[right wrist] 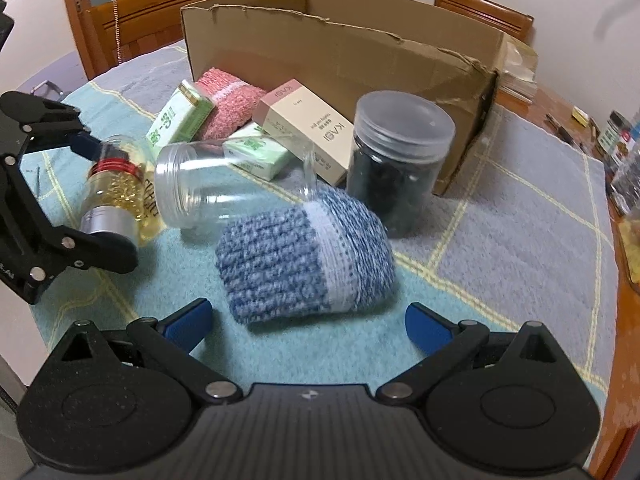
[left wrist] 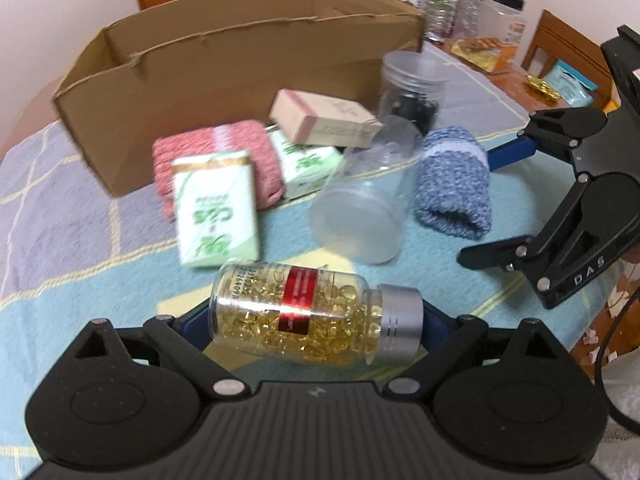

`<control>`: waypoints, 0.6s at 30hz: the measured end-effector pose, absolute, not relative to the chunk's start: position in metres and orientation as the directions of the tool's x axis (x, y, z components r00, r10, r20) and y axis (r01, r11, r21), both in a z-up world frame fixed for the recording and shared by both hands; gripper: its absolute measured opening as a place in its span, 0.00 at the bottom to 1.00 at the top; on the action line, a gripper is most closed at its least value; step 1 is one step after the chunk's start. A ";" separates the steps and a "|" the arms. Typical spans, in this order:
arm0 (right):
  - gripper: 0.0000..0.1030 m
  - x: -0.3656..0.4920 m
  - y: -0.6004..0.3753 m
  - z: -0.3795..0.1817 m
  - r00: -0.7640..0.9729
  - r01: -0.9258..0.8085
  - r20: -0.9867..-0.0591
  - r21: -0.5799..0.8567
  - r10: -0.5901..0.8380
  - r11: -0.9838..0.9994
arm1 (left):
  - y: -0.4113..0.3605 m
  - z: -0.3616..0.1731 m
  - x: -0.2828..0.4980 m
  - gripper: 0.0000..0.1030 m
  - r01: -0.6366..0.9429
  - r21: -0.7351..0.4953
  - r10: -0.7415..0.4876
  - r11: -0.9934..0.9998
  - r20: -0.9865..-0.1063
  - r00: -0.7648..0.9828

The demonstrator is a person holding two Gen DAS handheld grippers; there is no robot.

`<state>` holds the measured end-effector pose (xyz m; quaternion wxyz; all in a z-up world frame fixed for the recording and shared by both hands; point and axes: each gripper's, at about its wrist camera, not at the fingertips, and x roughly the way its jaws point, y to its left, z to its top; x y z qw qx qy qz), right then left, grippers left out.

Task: Organize objects
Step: 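Grasp the capsule bottle with the left tool while the right tool approaches the blue sock, then grasp the blue knit sock with the right tool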

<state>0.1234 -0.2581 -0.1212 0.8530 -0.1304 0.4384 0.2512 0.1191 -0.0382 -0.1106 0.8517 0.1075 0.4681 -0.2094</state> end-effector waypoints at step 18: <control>1.00 0.149 -0.236 -0.120 0.469 -0.547 -0.833 -0.011 0.295 0.837 | -0.016 -0.109 0.126 0.93 0.386 -0.056 -0.247 0.921 -0.850 0.466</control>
